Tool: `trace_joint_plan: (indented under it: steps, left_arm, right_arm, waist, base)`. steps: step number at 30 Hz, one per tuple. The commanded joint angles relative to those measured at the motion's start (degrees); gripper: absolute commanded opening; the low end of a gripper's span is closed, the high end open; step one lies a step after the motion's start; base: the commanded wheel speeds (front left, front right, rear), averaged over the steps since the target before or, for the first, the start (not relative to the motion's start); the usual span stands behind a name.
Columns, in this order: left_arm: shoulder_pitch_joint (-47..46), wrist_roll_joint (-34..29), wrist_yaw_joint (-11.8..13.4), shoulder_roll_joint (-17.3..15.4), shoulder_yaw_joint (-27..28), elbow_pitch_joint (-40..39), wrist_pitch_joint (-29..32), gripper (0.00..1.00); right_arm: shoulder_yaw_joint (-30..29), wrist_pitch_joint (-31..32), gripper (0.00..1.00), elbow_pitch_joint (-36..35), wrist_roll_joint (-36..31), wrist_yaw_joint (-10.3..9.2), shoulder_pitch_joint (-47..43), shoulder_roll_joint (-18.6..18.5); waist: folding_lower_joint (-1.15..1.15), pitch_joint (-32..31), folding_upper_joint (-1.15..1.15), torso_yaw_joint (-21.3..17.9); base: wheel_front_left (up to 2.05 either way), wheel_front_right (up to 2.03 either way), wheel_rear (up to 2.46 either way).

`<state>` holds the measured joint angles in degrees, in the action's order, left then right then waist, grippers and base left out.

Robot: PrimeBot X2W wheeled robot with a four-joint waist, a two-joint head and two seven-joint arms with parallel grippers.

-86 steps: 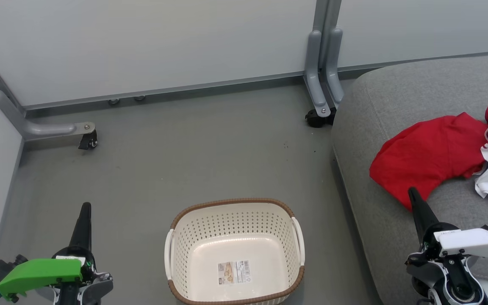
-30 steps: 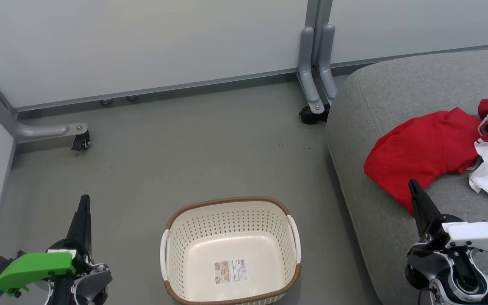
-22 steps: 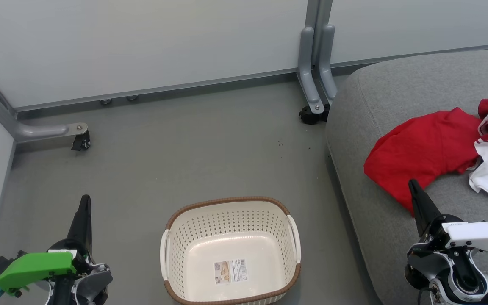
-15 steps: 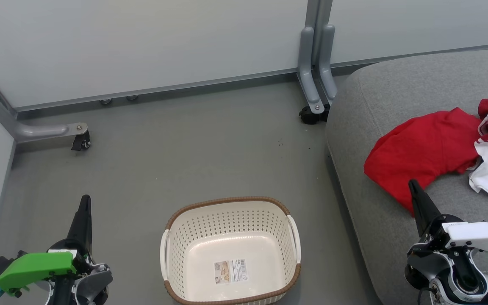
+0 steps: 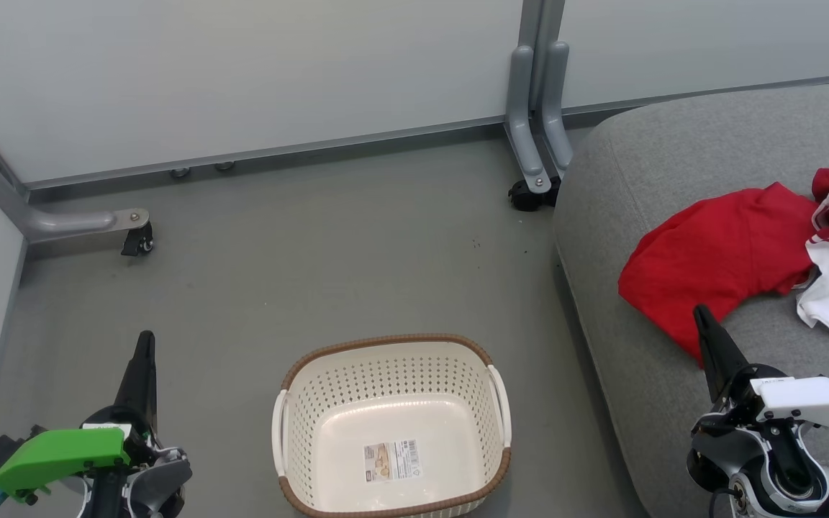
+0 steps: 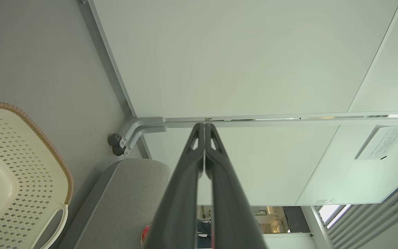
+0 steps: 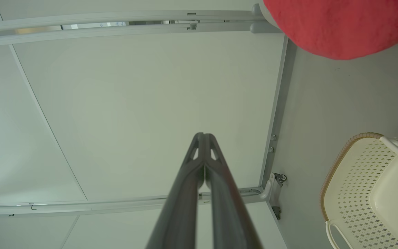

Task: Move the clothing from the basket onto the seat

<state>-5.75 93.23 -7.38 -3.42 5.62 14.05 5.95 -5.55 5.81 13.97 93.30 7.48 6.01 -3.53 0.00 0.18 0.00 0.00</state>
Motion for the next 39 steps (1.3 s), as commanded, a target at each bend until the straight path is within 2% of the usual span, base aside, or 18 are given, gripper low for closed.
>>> trace_joint_plan:
  steps: [1, 39]
  left_arm:
    - [-0.9, -0.3, -0.2, 0.0, 0.3, 0.1, 0.1, 0.0]
    - [-0.9, -0.5, -0.2, 0.2, 0.6, 0.1, 0.5, 0.0]
  right_arm:
    - [-0.2, 0.2, 0.0, 0.2, -0.3, 0.02, 0.4, 0.0]
    - [-0.5, 0.5, 0.0, 0.2, -0.7, 0.02, 0.5, 0.2]
  waist:
    - [0.0, 0.0, 0.0, 0.0]
    - [0.0, 0.0, 0.0, 0.0]
  base:
    - [0.0, 0.0, 0.0]
    - [0.0, 0.0, 0.0]
